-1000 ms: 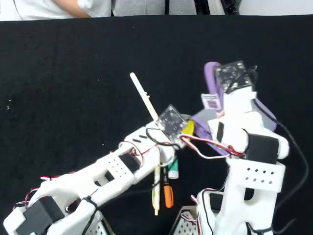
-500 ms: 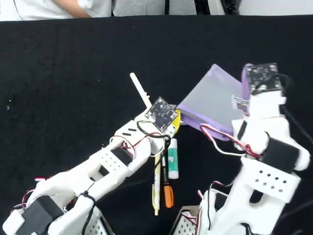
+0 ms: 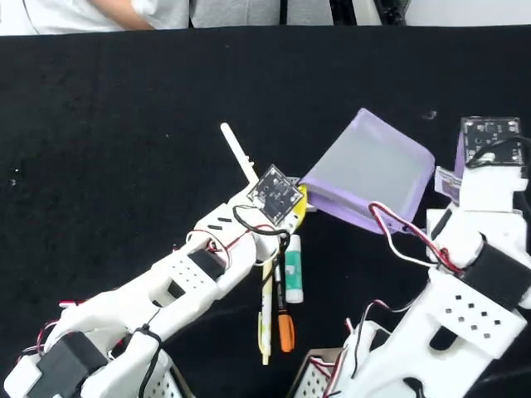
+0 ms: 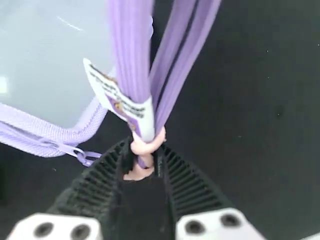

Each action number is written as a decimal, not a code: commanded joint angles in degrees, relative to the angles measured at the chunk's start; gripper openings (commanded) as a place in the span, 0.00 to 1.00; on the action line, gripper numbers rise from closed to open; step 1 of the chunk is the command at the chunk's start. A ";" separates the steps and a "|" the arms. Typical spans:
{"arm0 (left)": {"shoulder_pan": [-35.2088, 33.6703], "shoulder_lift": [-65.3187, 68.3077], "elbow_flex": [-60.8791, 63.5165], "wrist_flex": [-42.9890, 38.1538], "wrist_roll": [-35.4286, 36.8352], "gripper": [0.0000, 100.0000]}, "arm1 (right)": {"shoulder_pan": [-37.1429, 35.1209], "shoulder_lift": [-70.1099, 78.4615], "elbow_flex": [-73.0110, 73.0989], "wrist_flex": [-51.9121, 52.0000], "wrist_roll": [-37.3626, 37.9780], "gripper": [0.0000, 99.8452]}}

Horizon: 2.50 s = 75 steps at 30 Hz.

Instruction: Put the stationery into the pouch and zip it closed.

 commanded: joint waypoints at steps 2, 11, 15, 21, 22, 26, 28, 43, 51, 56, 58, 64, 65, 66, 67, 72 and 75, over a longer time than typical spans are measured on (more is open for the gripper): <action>-1.80 -0.88 -0.13 -0.97 -0.62 0.03 | 2.81 -1.36 -3.12 -0.44 1.41 0.01; 3.03 -0.79 -0.75 -1.41 -0.26 0.03 | -3.87 -1.71 -3.21 2.73 1.14 0.01; 6.11 -0.18 -2.24 -1.23 -0.26 0.03 | -5.01 -1.80 -3.30 2.99 0.09 0.01; 8.66 -0.09 -2.59 -1.41 -0.26 0.03 | -5.01 -1.80 -3.30 2.99 -0.18 0.01; 9.10 -0.09 -2.59 -1.41 -0.26 0.04 | -5.01 -1.80 -3.30 2.99 -0.18 0.01; 11.12 -0.09 -2.59 -1.23 -0.26 0.13 | -5.01 -1.80 -3.30 2.99 -0.18 0.01; 11.82 0.00 -2.59 -1.14 -0.26 0.14 | -5.10 -1.80 -3.30 2.99 -0.18 0.01; 11.38 18.02 -16.13 -4.31 -0.26 0.14 | -7.74 -1.80 -2.86 3.08 -0.44 0.01; 7.16 26.29 -20.70 -15.82 -0.70 0.06 | -7.82 -1.80 -2.86 3.08 -0.44 0.01; 6.20 32.88 -24.22 -20.22 -0.79 0.06 | -7.82 -1.80 -2.77 3.08 -0.44 0.01; 6.20 34.29 -25.01 -20.48 -0.79 0.05 | -7.82 -1.80 -2.59 3.08 -0.44 0.01; 6.64 30.86 -22.02 -20.40 -6.95 0.03 | -7.82 -1.80 -1.98 2.99 -0.53 0.04; 6.64 29.45 -21.14 -20.31 -7.12 0.03 | -7.82 -1.80 -1.98 2.99 -0.62 0.06; 6.55 27.87 -20.35 -20.22 -7.12 0.03 | -7.82 -1.80 -1.98 2.99 -1.41 0.09; 6.37 26.02 -19.38 -20.13 -7.12 0.03 | -7.82 -1.80 -1.98 2.90 -2.11 0.11; 5.67 15.12 -14.02 -17.23 -7.56 0.03 | -7.91 -1.80 -2.07 2.64 -2.46 0.26; 3.74 6.95 -14.99 -5.89 -7.56 0.03 | -7.91 -1.80 -2.68 2.55 -2.46 0.31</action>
